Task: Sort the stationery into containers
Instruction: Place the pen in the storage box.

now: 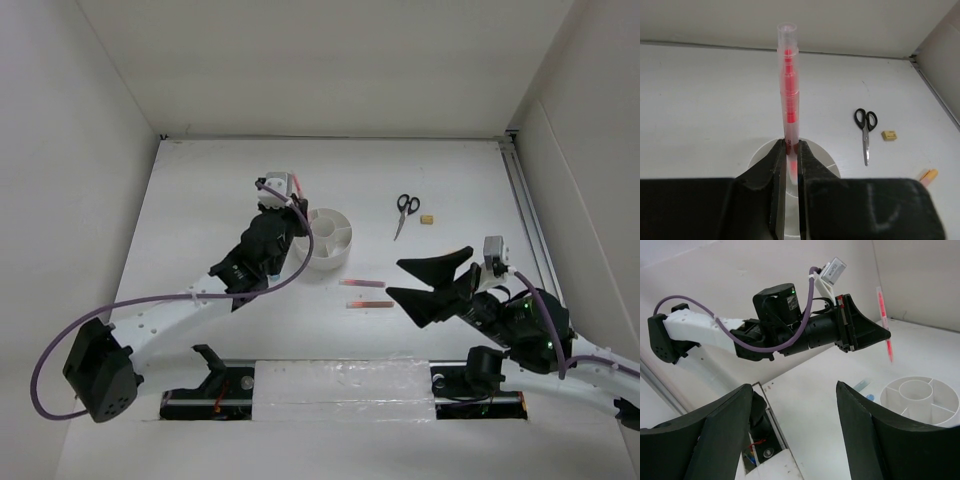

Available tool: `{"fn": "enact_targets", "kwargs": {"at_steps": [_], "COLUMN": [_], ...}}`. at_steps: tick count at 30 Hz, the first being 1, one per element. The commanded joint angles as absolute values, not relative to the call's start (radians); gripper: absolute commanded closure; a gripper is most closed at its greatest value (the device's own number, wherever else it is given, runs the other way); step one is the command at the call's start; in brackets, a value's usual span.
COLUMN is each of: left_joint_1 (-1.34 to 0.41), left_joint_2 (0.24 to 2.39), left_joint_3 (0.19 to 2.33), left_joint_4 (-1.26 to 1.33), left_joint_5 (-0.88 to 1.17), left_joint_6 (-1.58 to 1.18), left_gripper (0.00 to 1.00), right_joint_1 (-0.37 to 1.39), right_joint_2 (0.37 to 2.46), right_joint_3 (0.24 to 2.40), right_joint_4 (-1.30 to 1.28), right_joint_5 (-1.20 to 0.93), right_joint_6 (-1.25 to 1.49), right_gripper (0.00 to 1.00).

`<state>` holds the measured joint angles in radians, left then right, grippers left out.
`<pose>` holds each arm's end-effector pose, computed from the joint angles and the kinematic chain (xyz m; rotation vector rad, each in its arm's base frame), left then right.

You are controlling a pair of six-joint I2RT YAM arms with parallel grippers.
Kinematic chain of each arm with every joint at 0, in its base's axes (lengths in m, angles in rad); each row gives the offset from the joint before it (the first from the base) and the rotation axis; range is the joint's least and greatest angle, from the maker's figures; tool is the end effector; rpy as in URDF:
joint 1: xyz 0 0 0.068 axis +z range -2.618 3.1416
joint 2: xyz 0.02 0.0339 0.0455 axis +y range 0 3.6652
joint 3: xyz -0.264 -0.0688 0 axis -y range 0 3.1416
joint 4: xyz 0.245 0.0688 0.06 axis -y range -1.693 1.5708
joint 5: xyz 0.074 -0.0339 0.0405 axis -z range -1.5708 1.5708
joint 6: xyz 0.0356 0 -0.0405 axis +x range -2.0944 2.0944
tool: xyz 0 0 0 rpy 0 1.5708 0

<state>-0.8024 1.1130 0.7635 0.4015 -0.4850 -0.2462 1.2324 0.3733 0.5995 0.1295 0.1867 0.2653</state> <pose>0.1922 -0.1750 0.3283 0.0358 1.5427 -0.4677 0.0400 0.0937 0.3611 -0.4491 1.2314 1.1829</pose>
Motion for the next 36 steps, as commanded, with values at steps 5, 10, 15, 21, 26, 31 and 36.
{"fn": "enact_targets", "kwargs": {"at_steps": [5,10,15,21,26,31,36], "left_joint_1": [-0.804,-0.804,-0.804,-0.804,-0.804,-0.804,-0.804], "left_joint_2": [1.221,1.275,1.308,1.338,1.347,1.356,1.376], "left_joint_3": [0.815,0.827,0.818,0.805,0.766,0.756,0.747], "left_joint_4": [0.525,0.56,0.597,0.621,0.67,0.68,0.689], "left_joint_5": [-0.407,-0.393,-0.393,-0.393,-0.393,-0.382,-0.397], "left_joint_6": [-0.206,-0.206,-0.196,-0.196,-0.187,-0.187,-0.187], "left_gripper": [1.0,1.0,1.0,1.0,1.0,1.0,1.0], "right_joint_1": [1.241,1.241,1.241,1.241,1.241,1.241,1.241], "right_joint_2": [0.38,0.37,0.348,0.357,0.357,0.357,0.339], "right_joint_3": [0.597,0.588,0.568,0.568,0.568,0.568,0.557], "right_joint_4": [0.13,0.13,0.121,0.121,0.112,0.112,0.112], "right_joint_5": [0.198,0.207,0.207,0.198,0.198,0.198,0.198], "right_joint_6": [0.268,0.268,0.278,0.278,0.278,0.278,0.278], "right_gripper": [0.27,0.27,0.27,0.27,0.27,0.27,0.27]}}
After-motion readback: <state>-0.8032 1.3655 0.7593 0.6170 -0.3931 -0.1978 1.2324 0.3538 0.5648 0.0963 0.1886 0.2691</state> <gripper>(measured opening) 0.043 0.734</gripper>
